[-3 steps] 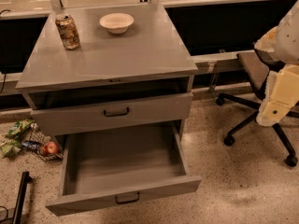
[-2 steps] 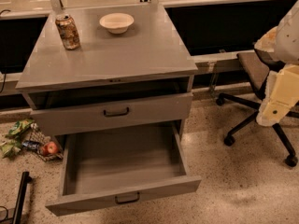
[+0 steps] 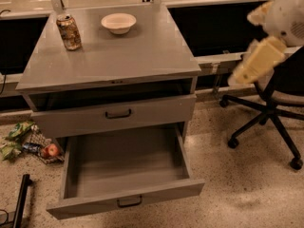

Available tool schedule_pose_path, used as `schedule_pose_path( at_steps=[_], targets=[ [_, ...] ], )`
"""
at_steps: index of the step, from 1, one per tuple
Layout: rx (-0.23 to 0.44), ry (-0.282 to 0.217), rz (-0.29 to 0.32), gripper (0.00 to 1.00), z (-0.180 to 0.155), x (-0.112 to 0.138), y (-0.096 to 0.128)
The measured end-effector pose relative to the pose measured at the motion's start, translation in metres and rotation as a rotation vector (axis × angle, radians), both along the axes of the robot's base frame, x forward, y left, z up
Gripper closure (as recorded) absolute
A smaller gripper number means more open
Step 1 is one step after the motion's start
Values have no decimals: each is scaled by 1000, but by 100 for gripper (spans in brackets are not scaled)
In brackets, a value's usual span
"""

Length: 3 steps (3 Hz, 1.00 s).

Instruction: Place orange can into middle drawer

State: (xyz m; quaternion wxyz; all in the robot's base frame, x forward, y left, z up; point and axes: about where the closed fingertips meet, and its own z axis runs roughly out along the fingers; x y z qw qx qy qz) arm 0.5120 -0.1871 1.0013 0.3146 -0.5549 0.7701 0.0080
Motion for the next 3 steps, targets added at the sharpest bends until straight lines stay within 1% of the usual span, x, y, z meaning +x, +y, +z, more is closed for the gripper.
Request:
schedule_pose_path(
  at_steps=[1, 2, 3],
  targets=[
    [317, -199, 89, 0, 26, 105, 55],
    [527, -300, 170, 0, 27, 178, 99],
    [514, -288, 167, 0, 24, 175, 99]
  ],
)
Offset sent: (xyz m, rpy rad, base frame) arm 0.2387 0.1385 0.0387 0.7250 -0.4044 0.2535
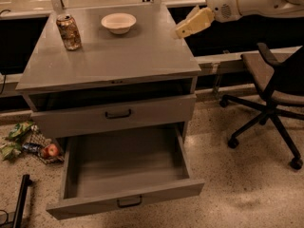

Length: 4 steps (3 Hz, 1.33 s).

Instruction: Place orange can into middle drawer

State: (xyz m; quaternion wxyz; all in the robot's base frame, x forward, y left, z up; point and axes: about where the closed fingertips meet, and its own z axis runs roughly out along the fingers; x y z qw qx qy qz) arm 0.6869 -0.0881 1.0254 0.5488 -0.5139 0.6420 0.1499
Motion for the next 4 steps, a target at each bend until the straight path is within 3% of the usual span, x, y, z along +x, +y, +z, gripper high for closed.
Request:
schedule_pose_path(
  at_steps=[1, 2, 3, 4],
  targets=[
    [97, 29, -4, 0, -22, 7, 13],
    [227, 21, -52, 0, -29, 49, 33],
    [344, -13, -61, 0, -15, 100, 86],
    [339, -6, -9, 0, -12, 140, 166]
  ],
)
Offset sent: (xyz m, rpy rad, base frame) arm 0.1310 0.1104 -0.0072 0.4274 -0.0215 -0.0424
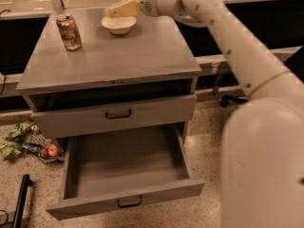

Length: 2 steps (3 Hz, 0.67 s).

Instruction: Place orange can into middle drawer

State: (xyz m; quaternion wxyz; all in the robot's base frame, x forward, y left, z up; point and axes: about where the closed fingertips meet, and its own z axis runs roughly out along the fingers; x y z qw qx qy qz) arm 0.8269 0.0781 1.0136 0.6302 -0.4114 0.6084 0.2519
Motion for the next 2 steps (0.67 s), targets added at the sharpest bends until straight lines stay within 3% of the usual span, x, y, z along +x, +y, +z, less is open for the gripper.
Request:
schedule_pose_path(
  at_steps=[1, 2],
  targets=[
    [-64, 55, 112, 0, -27, 7, 76],
    [-68, 52, 135, 0, -25, 4, 91]
  ],
)
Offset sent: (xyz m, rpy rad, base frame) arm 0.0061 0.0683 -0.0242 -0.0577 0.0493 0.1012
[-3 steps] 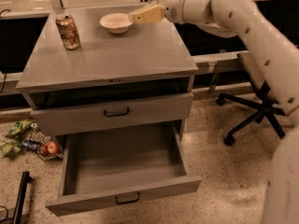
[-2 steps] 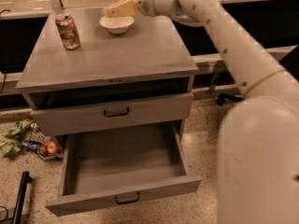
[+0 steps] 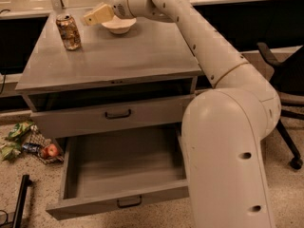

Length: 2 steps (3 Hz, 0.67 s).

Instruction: Place orange can into middle drawer

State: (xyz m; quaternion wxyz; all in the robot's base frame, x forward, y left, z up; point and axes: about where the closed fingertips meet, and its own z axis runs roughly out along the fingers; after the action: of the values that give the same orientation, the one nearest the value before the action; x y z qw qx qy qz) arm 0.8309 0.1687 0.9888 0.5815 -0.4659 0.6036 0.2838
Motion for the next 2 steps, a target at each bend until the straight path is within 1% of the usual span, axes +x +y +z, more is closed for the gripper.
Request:
schedule_pose_path(
  at_steps=[1, 2],
  targets=[
    [49, 27, -5, 0, -3, 3, 10],
    [87, 63, -37, 0, -10, 19, 39]
  ],
)
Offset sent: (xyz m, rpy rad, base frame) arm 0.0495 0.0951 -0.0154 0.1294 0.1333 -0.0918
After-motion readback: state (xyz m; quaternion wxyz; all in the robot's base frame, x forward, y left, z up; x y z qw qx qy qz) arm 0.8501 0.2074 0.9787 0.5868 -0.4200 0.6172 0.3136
